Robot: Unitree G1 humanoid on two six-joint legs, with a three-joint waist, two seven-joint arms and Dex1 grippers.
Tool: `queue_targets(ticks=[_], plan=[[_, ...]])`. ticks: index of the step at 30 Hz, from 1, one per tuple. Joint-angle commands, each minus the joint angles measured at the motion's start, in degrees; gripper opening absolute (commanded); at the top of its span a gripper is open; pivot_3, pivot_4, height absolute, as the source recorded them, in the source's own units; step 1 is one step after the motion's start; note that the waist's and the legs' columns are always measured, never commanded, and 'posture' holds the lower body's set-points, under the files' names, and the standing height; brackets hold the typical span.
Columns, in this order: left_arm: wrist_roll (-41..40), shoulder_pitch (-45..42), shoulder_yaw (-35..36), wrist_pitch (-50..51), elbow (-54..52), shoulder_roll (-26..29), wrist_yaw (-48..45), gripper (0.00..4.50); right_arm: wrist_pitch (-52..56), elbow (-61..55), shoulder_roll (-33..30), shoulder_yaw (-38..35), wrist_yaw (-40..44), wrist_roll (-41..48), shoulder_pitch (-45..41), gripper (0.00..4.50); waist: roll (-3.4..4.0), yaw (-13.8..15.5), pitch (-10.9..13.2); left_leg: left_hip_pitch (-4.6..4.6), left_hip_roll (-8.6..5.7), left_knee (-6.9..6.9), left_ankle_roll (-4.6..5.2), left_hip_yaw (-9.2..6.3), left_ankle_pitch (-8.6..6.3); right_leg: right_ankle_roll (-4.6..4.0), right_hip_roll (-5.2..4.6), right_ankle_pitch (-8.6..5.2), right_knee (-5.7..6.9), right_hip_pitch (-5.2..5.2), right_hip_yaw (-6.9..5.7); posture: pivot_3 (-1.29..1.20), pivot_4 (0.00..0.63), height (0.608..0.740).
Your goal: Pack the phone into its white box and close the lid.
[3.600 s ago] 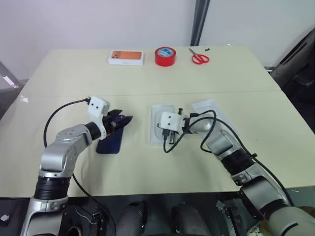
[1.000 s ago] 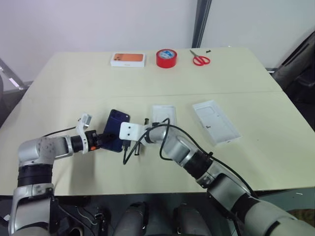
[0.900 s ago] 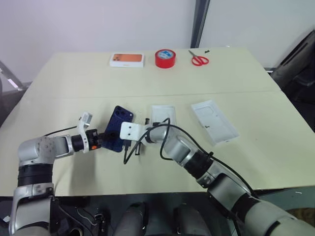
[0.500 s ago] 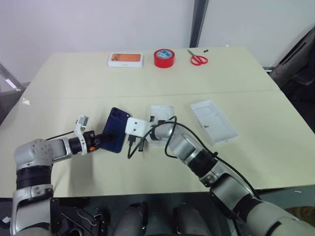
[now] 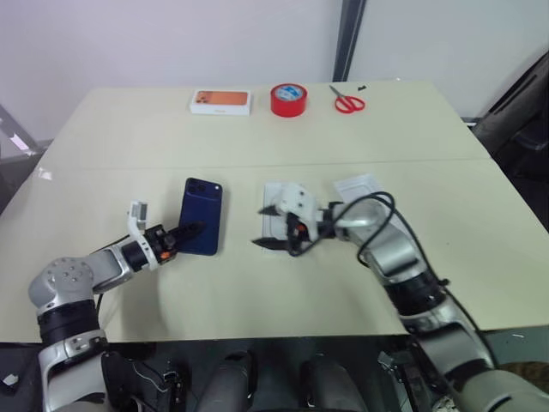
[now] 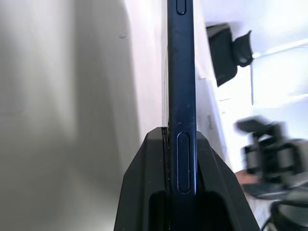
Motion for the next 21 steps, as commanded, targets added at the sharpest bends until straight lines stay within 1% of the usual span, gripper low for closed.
queue_targets(ticks=[1,4,10,13,14,21], plan=[[-3.71,-1.63,2.18,0.11,-3.28,-1.75,2.65,0.0,-4.43,-3.26,-3.54,0.24,4.05,1.51,1.46,3.21,-0.01,-0.2,0.01,-0.07,0.0,0.02,-0.01,0.0,0.01,0.0,0.0,0.0,0.01,0.01,0.0,0.0,0.15,0.734],[-4.55,-1.74,2.13,-0.49,-4.24,-3.16,4.7,0.0,-8.13,-2.34,-6.02,1.71,4.6,-0.33,3.29,3.21,-0.03,-0.4,0.02,-0.14,0.06,0.02,-0.03,0.03,0.02,0.0,0.05,0.0,0.03,-0.09,0.02,0.0,0.15,0.734],[-6.35,-2.21,2.4,-0.79,-4.32,-4.57,8.01,0.0,-10.42,-1.13,-5.3,1.97,2.67,-0.5,4.23,3.21,-0.05,-0.04,0.03,-0.24,0.08,0.14,-0.27,0.04,0.16,0.0,0.06,0.0,0.03,-0.1,0.01,0.0,0.15,0.734],[-7.16,-2.47,2.24,-0.86,-4.36,-4.83,9.07,0.0,-10.8,0.2,-4.88,2.78,1.17,-1.97,4.14,2.45,-0.05,0.05,0.03,-0.28,0.08,0.23,-0.28,0.03,0.17,0.0,0.06,0.0,0.03,-0.09,0.0,0.0,0.15,0.734],[-7.55,-2.6,2.33,-0.67,-4.43,-4.98,9.59,0.0,-11.15,0.55,-4.74,2.79,0.67,-2.3,4.15,2.04,-0.05,0.17,0.03,-0.29,0.07,0.25,-0.29,0.03,0.17,0.0,0.06,0.0,0.03,-0.09,-0.01,0.0,0.15,0.734],[-10.37,-2.54,2.64,0.17,-5.78,-5.38,12.69,0.0,-11.24,1.08,-4.96,2.75,0.44,-1.96,4.07,2.04,-0.06,0.09,0.03,-0.4,0.06,0.32,-0.3,0.02,0.18,0.0,0.06,0.0,0.03,-0.15,-0.02,0.0,0.15,0.734]])
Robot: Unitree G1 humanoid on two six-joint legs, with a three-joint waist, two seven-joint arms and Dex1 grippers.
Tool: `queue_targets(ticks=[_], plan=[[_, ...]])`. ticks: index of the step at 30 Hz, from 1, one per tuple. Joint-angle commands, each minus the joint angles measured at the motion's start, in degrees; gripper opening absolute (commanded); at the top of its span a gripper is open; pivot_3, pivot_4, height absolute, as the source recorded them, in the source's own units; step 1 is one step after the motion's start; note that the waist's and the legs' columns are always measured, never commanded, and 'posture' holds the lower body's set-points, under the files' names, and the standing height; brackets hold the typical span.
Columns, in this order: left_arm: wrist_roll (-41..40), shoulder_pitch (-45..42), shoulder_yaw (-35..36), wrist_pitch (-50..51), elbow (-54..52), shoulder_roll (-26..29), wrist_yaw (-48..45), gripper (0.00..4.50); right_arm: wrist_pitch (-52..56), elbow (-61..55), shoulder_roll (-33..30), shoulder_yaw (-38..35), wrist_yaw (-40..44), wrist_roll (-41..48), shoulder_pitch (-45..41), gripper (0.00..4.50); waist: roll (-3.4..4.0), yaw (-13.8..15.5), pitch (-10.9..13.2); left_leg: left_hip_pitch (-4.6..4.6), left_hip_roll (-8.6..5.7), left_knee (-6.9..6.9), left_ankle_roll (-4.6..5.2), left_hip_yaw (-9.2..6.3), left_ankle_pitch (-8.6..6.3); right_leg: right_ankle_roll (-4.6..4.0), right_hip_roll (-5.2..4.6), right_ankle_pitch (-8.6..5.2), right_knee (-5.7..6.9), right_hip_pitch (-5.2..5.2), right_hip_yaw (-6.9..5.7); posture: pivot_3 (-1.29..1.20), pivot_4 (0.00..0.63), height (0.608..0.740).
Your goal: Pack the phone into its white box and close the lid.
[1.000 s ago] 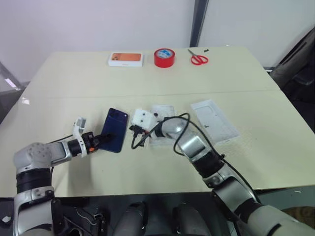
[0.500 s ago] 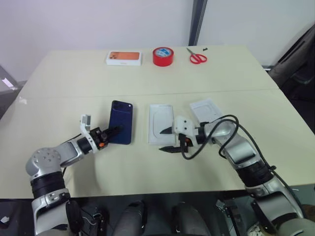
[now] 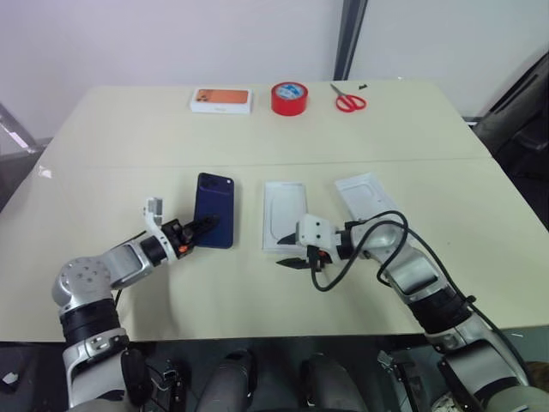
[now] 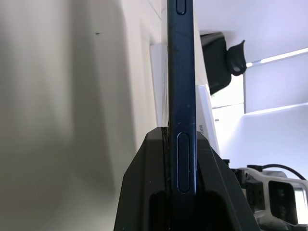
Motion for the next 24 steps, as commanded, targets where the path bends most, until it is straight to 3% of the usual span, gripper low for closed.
queue_targets(ticks=[1,4,6,16,24], plan=[[-3.66,-1.39,1.56,0.14,-3.19,0.07,0.88,0.0,-1.0,-0.2,0.0,-0.71,-0.17,0.34,-0.85,2.04,0.0,-0.03,0.0,0.0,0.0,0.0,0.0,0.0,0.0,0.0,0.0,0.0,0.0,0.0,0.0,0.0,0.15,0.734],[-4.66,-1.15,1.17,0.04,-4.02,-0.08,2.03,0.0,-1.13,0.22,-0.11,-0.34,0.06,0.15,-0.69,1.12,0.0,-0.03,0.0,0.0,0.0,0.0,0.0,0.0,0.0,0.0,0.0,0.0,0.0,-0.01,0.0,0.0,0.15,0.734],[-5.19,-1.04,0.88,0.07,-4.56,-0.2,2.63,0.0,-1.23,0.68,0.04,-0.17,-0.38,-0.23,-0.72,0.08,0.0,-0.02,0.0,0.0,0.0,0.0,0.0,0.0,0.0,0.0,0.0,0.0,0.0,0.0,0.0,0.0,0.15,0.734],[-10.92,-3.86,1.73,1.24,-4.96,-1.82,8.51,0.0,1.84,-5.44,0.9,0.84,1.03,1.49,-0.27,0.08,-0.02,0.07,0.01,-0.03,0.0,0.04,-0.01,-0.01,0.01,0.0,0.0,0.0,0.01,-0.01,-0.01,0.0,0.15,0.734],[-14.98,-6.48,0.7,0.26,-6.47,-4.02,14.3,0.0,3.93,-7.5,4.31,5.34,-3.18,-2.34,0.88,0.08,-0.03,-0.1,0.01,-0.04,0.0,0.06,-0.03,-0.01,0.02,0.0,0.02,0.0,0.04,-0.05,0.0,0.0,0.15,0.734]])
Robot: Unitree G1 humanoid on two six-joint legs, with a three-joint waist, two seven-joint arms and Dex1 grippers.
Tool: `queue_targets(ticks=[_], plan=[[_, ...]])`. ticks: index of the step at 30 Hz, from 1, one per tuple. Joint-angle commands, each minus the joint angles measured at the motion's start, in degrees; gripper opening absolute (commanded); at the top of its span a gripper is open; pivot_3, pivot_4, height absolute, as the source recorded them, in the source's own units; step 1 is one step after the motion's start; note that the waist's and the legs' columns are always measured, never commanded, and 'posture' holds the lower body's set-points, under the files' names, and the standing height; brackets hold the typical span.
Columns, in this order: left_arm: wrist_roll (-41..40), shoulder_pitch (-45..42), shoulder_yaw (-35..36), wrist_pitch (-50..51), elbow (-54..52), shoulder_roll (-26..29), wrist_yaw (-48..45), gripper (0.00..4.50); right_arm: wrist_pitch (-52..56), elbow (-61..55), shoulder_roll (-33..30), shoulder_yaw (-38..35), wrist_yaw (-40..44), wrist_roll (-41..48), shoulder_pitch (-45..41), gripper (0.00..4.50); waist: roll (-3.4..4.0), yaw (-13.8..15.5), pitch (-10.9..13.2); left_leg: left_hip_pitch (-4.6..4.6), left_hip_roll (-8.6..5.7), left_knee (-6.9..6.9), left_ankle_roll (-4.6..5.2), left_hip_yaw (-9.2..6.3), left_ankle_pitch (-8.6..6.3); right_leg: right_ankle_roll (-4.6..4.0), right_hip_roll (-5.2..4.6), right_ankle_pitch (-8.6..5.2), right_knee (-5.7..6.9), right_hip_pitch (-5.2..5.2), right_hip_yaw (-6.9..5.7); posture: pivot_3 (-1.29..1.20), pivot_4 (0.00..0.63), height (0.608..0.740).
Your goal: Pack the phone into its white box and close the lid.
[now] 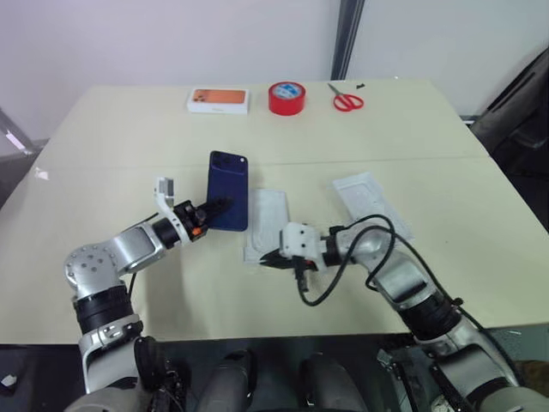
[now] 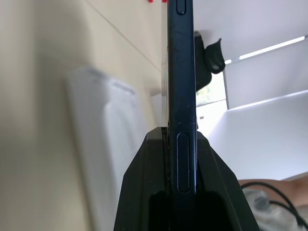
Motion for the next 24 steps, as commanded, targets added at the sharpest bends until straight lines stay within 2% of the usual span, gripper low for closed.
queue_targets(ticks=[1,4,9,11,16,24], plan=[[-3.72,-1.08,-0.01,-0.5,-3.03,0.02,1.43,0.0,0.47,-1.6,0.96,0.27,-1.49,-0.19,-0.05,0.08,0.0,0.05,0.0,0.0,0.0,0.01,0.0,0.0,0.0,0.0,0.0,0.0,0.01,0.0,0.0,0.0,0.15,0.734],[-3.97,0.72,-1.26,-0.4,-4.18,-0.33,2.15,0.0,2.53,-2.1,1.6,-1.14,-1.81,1.42,-0.58,1.06,0.0,0.05,0.0,0.0,0.0,0.02,0.0,0.0,0.0,0.0,0.0,0.0,0.01,0.01,0.0,0.0,0.15,0.734],[-4.95,2.93,-2.55,-0.99,-5.67,-0.58,2.7,0.0,3.69,-4.92,0.41,-4.16,-1.65,3.69,-0.58,3.68,0.0,0.14,0.0,0.0,-0.01,0.03,0.0,0.0,0.0,0.0,0.0,0.0,0.0,0.02,0.0,0.0,0.15,0.734],[-5.26,3.89,-3.19,-1.32,-6.52,-1.29,3.41,0.0,5.89,-6.87,-1.04,-7.35,-0.39,6.98,-0.07,4.46,0.0,0.25,0.0,-0.01,-0.01,0.03,0.0,0.0,0.0,0.0,0.0,0.0,0.0,0.02,0.0,0.0,0.15,0.734],[-4.94,6.13,-5.37,-2.97,-8.31,-4.37,5.82,0.0,1.88,-2.68,-8.23,-13.11,0.29,7.6,2.76,4.46,-0.04,0.66,0.01,-0.01,-0.05,0.06,0.03,0.0,-0.01,0.0,-0.05,0.0,-0.04,0.1,-0.01,0.0,0.15,0.734],[-6.54,8.88,-8.07,-2.88,-9.04,-6.36,9.68,0.0,-1.54,1.72,-9.81,-14.57,-1.98,6.94,2.62,4.46,-0.04,0.02,0.02,-0.01,0.03,0.02,0.03,0.08,0.0,0.0,0.03,0.0,-0.01,0.02,0.06,0.0,0.15,0.734]])
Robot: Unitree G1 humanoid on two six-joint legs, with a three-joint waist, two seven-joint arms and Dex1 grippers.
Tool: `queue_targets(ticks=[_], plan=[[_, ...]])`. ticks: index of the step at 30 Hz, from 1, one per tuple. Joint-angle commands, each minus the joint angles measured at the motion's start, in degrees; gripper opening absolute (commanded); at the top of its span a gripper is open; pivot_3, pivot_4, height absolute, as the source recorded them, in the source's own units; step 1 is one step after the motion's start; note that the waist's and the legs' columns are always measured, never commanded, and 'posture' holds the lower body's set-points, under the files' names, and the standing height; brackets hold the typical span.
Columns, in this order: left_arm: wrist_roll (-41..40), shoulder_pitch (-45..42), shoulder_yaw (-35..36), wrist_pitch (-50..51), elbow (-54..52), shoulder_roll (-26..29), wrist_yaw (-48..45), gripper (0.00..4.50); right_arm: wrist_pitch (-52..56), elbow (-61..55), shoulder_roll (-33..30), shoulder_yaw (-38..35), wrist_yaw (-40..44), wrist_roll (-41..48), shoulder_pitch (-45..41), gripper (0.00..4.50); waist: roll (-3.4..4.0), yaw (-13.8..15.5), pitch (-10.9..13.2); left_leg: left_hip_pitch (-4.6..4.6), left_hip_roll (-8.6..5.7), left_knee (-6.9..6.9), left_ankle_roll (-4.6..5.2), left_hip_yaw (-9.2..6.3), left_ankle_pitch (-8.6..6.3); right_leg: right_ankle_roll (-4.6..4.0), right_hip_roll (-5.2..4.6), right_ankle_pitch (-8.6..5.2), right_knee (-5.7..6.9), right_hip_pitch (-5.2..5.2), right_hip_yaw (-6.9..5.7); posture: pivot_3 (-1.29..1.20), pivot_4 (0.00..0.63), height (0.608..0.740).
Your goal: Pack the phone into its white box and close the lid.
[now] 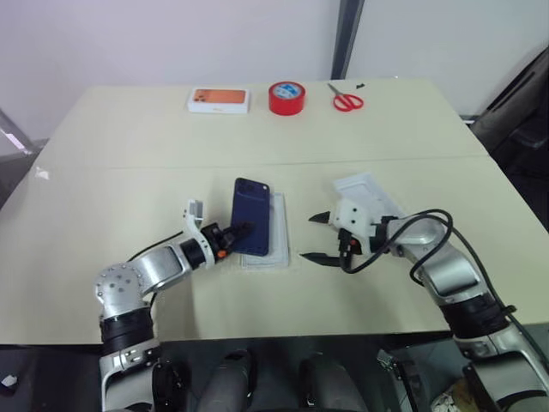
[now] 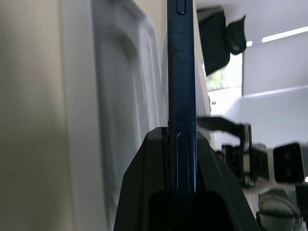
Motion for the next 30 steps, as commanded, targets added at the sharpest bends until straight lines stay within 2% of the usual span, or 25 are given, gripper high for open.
queue_targets(ticks=[1,2,4,5,10,14,24,30], plan=[[-3.32,0.47,0.04,-0.66,-2.14,0.12,0.52,0.0,-1.89,-1.1,0.52,-0.43,-1.03,-0.11,-0.59,4.46,0.0,0.09,0.0,0.0,0.0,0.01,0.0,0.0,0.0,0.0,0.0,0.0,0.0,0.0,0.0,0.0,0.15,0.734],[-3.44,0.51,-0.15,-0.57,-1.99,0.27,0.69,0.0,-2.04,-1.16,0.77,-0.13,-1.32,-0.24,-0.64,4.46,0.0,0.17,0.0,0.0,0.0,0.02,0.0,0.0,0.0,0.0,0.0,0.0,0.0,0.02,0.0,0.0,0.15,0.734],[-3.75,0.51,-0.48,-0.39,-1.66,0.53,1.04,1.0,-2.36,-0.95,1.25,0.28,-1.83,-0.41,-0.93,4.5,-0.01,0.22,0.01,0.0,-0.01,0.04,0.0,0.0,0.0,0.0,-0.01,0.0,0.0,0.03,0.0,0.0,0.15,0.734],[-3.9,0.51,-0.65,-0.3,-1.61,0.73,1.07,1.31,-2.6,-0.71,1.39,0.39,-1.95,-0.54,-1.04,4.5,-0.01,0.32,0.01,0.0,-0.01,0.03,0.0,0.0,0.0,0.0,-0.01,0.0,0.0,0.03,-0.01,0.0,0.15,0.734],[-5.36,0.57,-2.3,0.31,-1.93,2.32,1.46,3.8,-3.9,0.85,1.59,0.68,-2.11,-1.42,-1.66,4.5,0.0,0.41,0.0,0.02,-0.03,0.1,0.0,-0.01,0.0,0.0,-0.02,0.0,-0.01,0.11,-0.02,0.0,0.15,0.734],[-7.66,0.19,-3.7,0.39,-3.0,3.97,1.73,3.8,-3.95,1.21,2.34,0.93,-2.4,-1.6,-2.19,4.5,0.01,0.24,-0.01,0.04,-0.03,0.07,0.0,-0.01,0.0,0.0,-0.02,0.0,0.0,0.1,-0.01,0.0,0.15,0.734],[-5.73,0.23,-8.17,-0.26,-7.01,10.12,0.02,3.8,-4.39,1.82,3.27,1.34,-2.86,-1.97,-2.5,4.5,0.01,0.22,-0.01,0.03,-0.03,0.06,0.0,-0.01,0.0,0.0,-0.02,0.0,-0.01,0.08,-0.01,0.0,0.15,0.734],[-4.83,-1.22,-11.17,-0.42,-7.26,11.58,-0.02,3.8,-4.39,1.91,4.09,1.92,-3.36,-2.29,-2.72,4.5,0.01,0.27,-0.01,0.03,-0.03,0.07,0.0,-0.01,0.01,0.0,-0.02,0.0,-0.01,0.09,-0.01,0.0,0.15,0.734]])
